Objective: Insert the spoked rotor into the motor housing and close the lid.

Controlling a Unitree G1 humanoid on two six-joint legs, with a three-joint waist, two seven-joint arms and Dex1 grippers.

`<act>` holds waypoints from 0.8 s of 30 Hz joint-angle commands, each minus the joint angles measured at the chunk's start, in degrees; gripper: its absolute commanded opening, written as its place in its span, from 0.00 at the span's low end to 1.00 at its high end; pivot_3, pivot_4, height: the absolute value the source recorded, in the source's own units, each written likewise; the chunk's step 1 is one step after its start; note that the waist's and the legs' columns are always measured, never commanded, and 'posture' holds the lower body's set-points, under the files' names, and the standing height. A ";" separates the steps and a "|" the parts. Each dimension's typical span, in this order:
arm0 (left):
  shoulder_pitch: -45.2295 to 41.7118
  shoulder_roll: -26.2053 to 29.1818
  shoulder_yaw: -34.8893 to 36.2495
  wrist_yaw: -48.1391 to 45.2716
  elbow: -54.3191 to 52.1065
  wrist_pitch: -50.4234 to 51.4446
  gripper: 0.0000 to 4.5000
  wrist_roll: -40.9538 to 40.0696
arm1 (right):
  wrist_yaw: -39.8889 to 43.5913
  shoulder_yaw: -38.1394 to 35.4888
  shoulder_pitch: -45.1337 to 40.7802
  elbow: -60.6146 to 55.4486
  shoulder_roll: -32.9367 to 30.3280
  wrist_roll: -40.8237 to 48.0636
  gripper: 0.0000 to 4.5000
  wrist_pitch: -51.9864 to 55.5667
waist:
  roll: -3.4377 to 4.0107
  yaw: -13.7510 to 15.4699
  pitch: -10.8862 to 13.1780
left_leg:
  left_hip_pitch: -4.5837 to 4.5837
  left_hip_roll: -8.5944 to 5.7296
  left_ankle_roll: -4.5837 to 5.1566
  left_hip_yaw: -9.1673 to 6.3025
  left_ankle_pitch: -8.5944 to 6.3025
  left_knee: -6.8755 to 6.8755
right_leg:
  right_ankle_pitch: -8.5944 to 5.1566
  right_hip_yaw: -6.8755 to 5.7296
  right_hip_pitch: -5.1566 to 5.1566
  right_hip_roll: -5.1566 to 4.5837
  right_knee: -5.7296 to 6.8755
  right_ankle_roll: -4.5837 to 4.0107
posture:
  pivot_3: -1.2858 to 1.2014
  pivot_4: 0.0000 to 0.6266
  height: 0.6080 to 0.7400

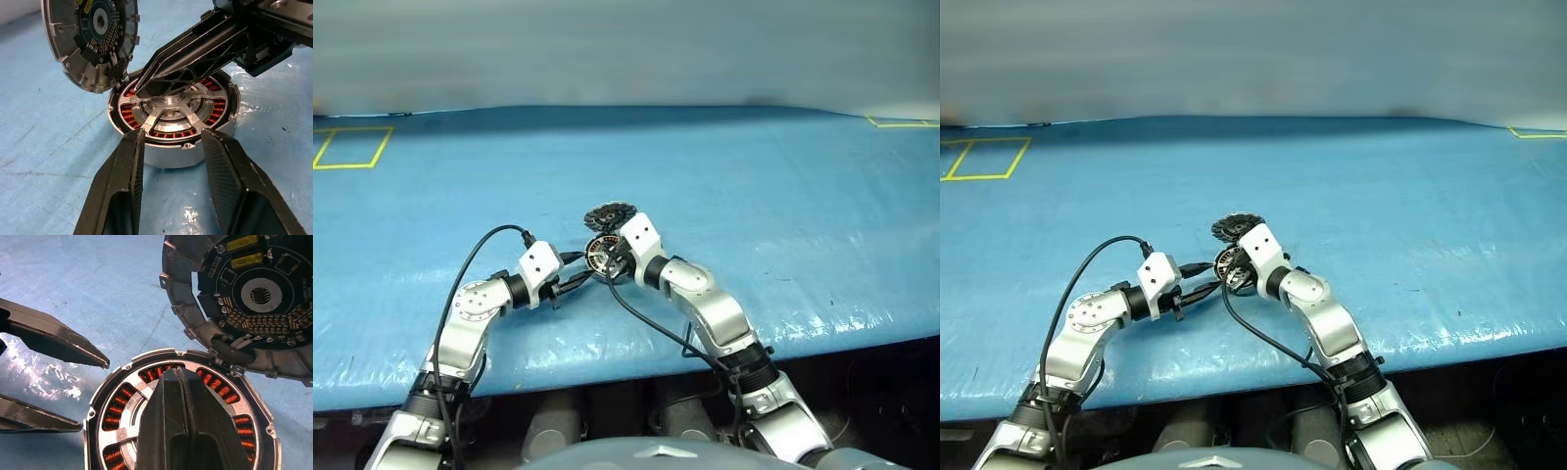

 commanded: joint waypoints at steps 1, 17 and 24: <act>0.50 -0.67 0.13 0.91 -2.51 -0.83 0.43 -0.76 | -0.94 0.47 1.43 0.58 -0.23 -0.90 0.00 3.37 | 0.01 0.00 -0.06 | 0.01 0.00 0.02 0.00 -0.01 0.00 | -0.01 0.00 0.00 0.00 0.00 0.01 | 0.52 0.24 1.00; 0.39 -1.96 0.30 2.18 -0.61 -2.52 0.43 -0.93 | -1.77 -5.99 6.51 -16.70 -2.88 2.27 0.00 2.07 | 0.09 0.02 -0.26 | -0.08 -0.03 0.16 -0.01 -0.10 -0.02 | -0.05 -0.06 -0.07 -0.07 -0.04 0.06 | 0.52 0.24 1.00; 1.07 -2.34 1.92 2.16 0.82 -5.48 0.43 -2.64 | -6.87 -10.81 4.86 -19.78 -6.48 -0.31 0.00 8.16 | 0.10 -0.01 -0.25 | -0.08 -0.03 0.18 0.00 -0.11 -0.09 | -0.12 -0.19 -0.08 -0.17 -0.07 0.07 | 0.52 0.24 1.00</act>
